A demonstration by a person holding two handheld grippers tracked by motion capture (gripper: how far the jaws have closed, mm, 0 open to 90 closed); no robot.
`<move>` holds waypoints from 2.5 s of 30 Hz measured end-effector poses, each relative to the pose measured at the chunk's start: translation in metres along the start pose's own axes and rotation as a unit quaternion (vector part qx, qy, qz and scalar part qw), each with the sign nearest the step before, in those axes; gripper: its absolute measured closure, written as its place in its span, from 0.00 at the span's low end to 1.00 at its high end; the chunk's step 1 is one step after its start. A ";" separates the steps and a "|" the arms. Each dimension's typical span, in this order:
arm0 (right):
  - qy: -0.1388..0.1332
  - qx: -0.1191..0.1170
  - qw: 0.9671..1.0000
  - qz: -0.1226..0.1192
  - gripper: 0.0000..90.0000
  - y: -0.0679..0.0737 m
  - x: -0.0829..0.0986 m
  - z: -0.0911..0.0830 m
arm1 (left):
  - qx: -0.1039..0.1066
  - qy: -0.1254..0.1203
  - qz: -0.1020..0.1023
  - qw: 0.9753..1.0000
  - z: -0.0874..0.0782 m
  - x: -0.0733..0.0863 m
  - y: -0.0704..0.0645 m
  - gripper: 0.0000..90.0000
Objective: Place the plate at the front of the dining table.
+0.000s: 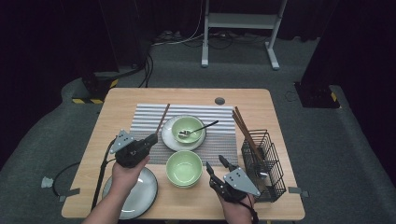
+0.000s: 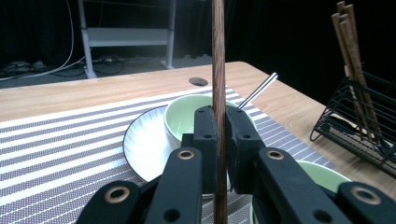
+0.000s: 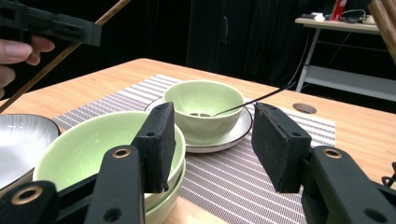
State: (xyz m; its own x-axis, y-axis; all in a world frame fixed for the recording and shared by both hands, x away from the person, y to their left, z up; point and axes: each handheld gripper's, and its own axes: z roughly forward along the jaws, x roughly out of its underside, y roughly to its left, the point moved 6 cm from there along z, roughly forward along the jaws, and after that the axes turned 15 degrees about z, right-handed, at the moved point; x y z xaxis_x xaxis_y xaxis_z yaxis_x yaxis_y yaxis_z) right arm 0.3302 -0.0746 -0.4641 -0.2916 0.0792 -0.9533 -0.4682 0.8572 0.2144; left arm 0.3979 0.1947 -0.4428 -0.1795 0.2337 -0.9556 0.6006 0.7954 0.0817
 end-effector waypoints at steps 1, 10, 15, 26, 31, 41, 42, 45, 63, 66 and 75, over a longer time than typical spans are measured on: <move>0.000 0.000 1.000 -0.003 0.55 0.000 0.001 0.000 | -0.004 -0.007 -0.011 1.000 0.003 -0.001 0.000 0.93; 0.001 -0.002 1.000 -0.002 0.55 0.000 0.002 0.000 | -0.010 0.022 0.001 1.000 0.014 -0.006 0.009 0.93; 0.001 -0.006 1.000 -0.005 0.56 0.002 0.002 0.000 | -0.010 0.029 0.009 0.999 0.024 -0.013 0.010 0.93; 0.001 -0.004 1.000 -0.004 0.56 0.000 0.001 0.000 | -0.029 0.039 -0.007 0.999 0.049 -0.012 0.019 0.93; 0.001 -0.005 1.000 -0.004 0.56 0.001 0.001 0.000 | -0.037 0.062 -0.002 0.997 0.061 -0.005 0.025 0.93; 0.002 -0.008 1.000 -0.006 0.56 0.002 0.002 0.000 | -0.039 0.094 0.000 0.995 0.073 0.006 0.033 0.93; 0.003 -0.008 1.000 -0.006 0.56 0.002 0.002 0.000 | -0.040 0.096 0.001 0.995 0.074 0.007 0.033 0.93; 0.004 -0.007 1.000 -0.004 0.56 0.002 0.002 0.000 | -0.043 0.106 -0.004 0.993 0.079 0.011 0.035 0.93; 0.010 -0.008 1.000 -0.005 0.56 0.005 0.006 0.003 | -0.047 0.157 -0.019 0.986 0.106 0.035 0.042 0.93; 0.010 -0.009 1.000 -0.006 0.56 0.006 0.006 0.003 | -0.048 0.168 -0.020 0.984 0.110 0.037 0.043 0.93; 0.010 -0.010 1.000 -0.005 0.56 0.005 0.007 0.004 | -0.045 0.185 -0.021 0.981 0.117 0.042 0.043 0.93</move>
State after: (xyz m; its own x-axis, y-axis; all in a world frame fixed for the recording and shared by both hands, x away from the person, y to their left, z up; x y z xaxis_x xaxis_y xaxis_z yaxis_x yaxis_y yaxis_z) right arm 0.3291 -0.0675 -0.4700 -0.3039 0.0597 -0.9508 -0.4882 0.8473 0.2093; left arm 0.5075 0.1726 -0.5126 -0.4836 0.3737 -0.7915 0.5180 0.8511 0.0854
